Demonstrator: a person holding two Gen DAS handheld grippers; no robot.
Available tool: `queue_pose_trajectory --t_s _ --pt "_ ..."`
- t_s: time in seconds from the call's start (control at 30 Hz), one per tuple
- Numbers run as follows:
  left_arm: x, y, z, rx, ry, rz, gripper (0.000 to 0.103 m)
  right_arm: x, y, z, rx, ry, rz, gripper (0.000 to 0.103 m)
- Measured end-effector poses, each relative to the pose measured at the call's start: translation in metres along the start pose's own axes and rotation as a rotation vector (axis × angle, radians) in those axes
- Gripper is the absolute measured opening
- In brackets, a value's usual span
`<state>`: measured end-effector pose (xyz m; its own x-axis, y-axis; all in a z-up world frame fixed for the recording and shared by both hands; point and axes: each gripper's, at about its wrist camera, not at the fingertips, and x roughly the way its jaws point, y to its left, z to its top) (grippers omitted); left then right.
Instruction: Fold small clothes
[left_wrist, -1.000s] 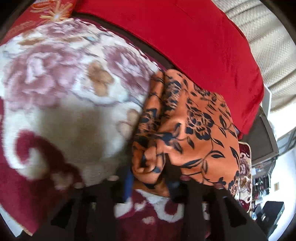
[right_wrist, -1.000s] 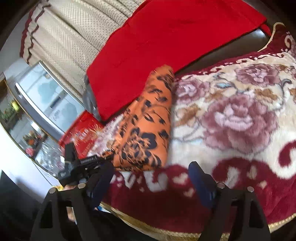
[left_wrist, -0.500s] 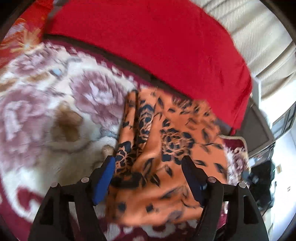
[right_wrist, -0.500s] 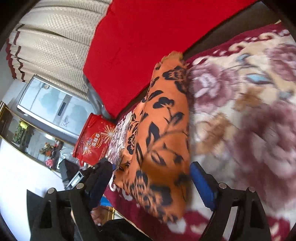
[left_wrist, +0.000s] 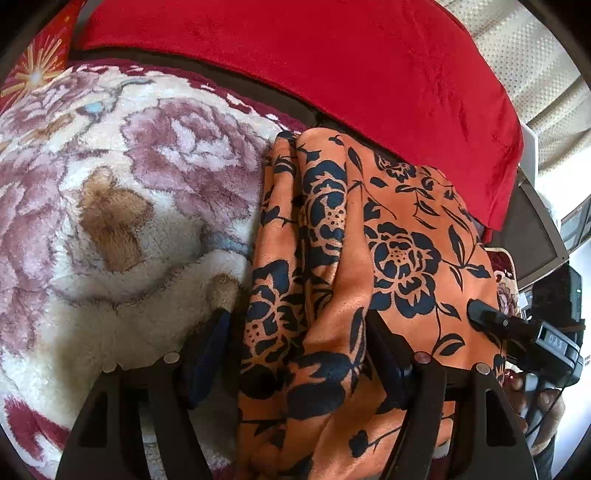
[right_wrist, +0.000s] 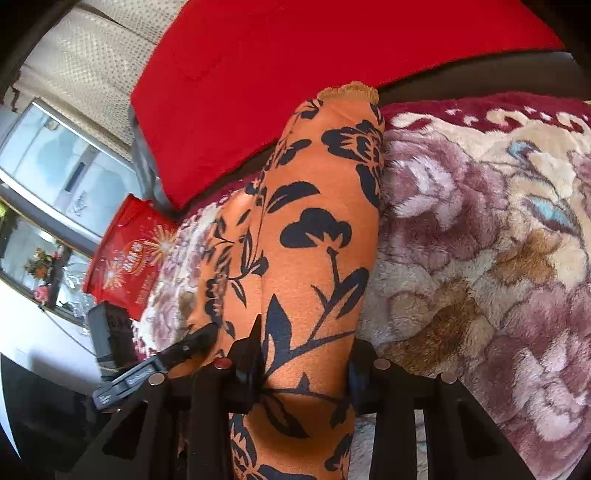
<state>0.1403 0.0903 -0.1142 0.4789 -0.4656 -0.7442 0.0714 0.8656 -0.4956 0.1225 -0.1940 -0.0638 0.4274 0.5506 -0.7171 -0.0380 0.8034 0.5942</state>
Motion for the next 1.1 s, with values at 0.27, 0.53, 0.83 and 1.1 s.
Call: queue_pose_trajectory --t_s 0.27,0.53,0.83,1.1 --pt "0.003 -0.009 -0.003 0.019 0.024 -0.022 0.044 0.013 0.009 -0.001 -0.036 0.005 0.028 0.037" --pt "-0.038 -0.092 -0.001 0.125 -0.141 -0.134 0.033 -0.082 0.071 0.026 -0.247 -0.134 0.061 0.032" --pt "0.056 -0.152 -0.025 0.145 0.067 -0.023 0.066 -0.090 -0.135 0.018 0.237 -0.031 0.035 0.059" --pt "0.006 -0.158 -0.035 0.259 -0.026 0.064 0.066 -0.141 -0.124 0.008 0.132 -0.232 -0.072 0.069"
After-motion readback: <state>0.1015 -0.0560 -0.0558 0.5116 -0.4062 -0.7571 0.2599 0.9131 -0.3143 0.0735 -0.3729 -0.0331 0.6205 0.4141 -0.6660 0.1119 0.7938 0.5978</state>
